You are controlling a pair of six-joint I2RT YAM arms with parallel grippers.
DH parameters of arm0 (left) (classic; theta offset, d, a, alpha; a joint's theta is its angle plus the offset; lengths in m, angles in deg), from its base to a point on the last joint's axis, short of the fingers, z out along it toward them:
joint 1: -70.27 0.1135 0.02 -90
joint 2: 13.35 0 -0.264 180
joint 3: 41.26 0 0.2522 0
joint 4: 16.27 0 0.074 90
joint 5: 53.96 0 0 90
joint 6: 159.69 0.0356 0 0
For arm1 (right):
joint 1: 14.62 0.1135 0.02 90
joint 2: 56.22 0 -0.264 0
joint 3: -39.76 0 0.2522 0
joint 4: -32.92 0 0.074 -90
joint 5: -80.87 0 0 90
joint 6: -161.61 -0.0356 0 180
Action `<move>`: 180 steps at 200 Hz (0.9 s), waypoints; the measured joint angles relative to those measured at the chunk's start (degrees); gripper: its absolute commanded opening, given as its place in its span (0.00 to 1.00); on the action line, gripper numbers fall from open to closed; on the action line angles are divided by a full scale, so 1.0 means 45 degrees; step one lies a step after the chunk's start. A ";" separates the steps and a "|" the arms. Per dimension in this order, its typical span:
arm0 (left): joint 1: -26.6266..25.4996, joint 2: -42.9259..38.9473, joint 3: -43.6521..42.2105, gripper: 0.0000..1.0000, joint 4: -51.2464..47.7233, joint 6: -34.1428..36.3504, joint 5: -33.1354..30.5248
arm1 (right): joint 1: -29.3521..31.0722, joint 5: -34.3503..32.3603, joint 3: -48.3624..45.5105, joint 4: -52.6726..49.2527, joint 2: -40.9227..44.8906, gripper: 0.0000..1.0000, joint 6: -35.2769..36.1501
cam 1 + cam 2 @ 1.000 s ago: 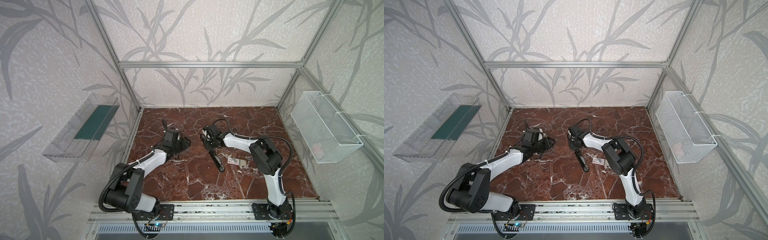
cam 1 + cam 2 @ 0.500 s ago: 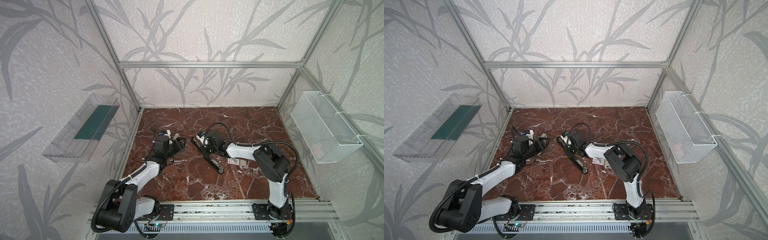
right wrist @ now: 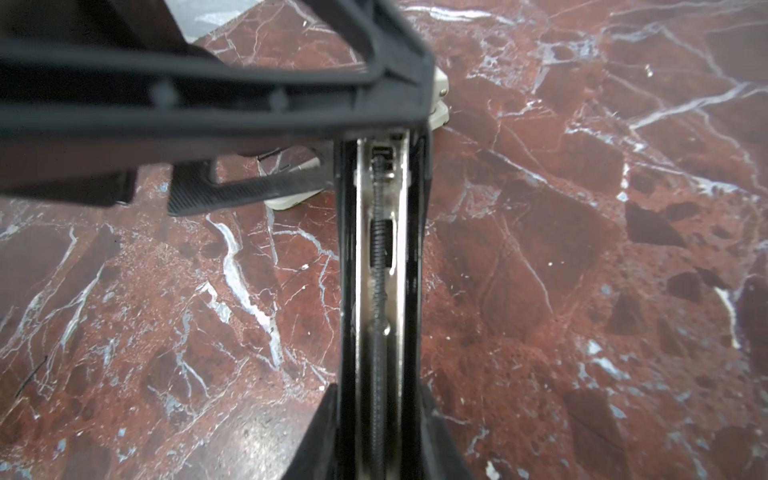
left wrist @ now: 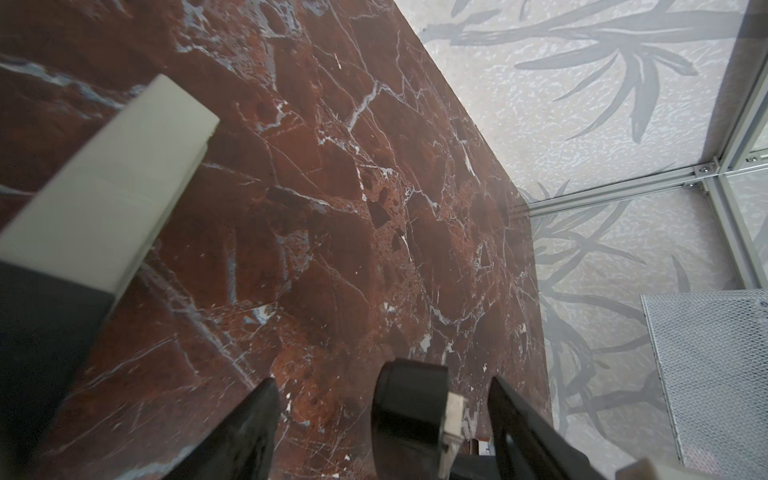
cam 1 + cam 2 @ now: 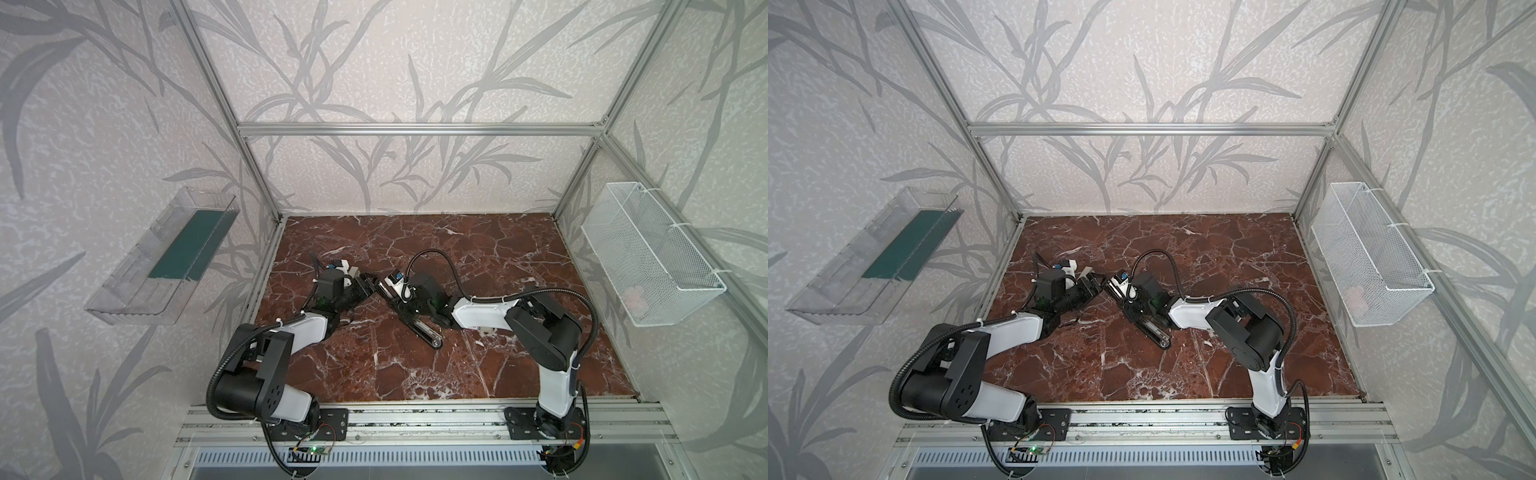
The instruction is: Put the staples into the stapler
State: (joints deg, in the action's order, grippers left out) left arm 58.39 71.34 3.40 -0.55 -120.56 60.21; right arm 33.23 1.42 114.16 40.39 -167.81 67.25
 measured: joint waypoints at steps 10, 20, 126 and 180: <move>0.0000 0.0204 0.0102 0.75 0.0253 -0.0141 0.0219 | 0.0000 0.0000 -0.0024 0.0112 0.0000 0.14 0.0000; 0.0000 0.0374 0.0165 0.73 0.0554 -0.0267 0.0437 | 0.0000 0.0000 -0.0029 0.0189 0.0000 0.14 0.0005; -0.0010 0.1195 0.0175 0.23 0.1671 -0.0593 0.1768 | 0.0034 -0.0005 -0.0078 0.0607 0.0053 0.38 0.0117; -0.0267 -0.0306 0.0228 0.22 -0.0685 0.0899 0.1137 | 0.0005 -0.0539 -0.0117 -0.0024 0.1171 0.48 0.0146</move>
State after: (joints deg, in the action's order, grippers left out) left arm 57.19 69.96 4.43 -3.64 -116.51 65.32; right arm 33.26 -1.01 113.63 40.28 -162.54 67.91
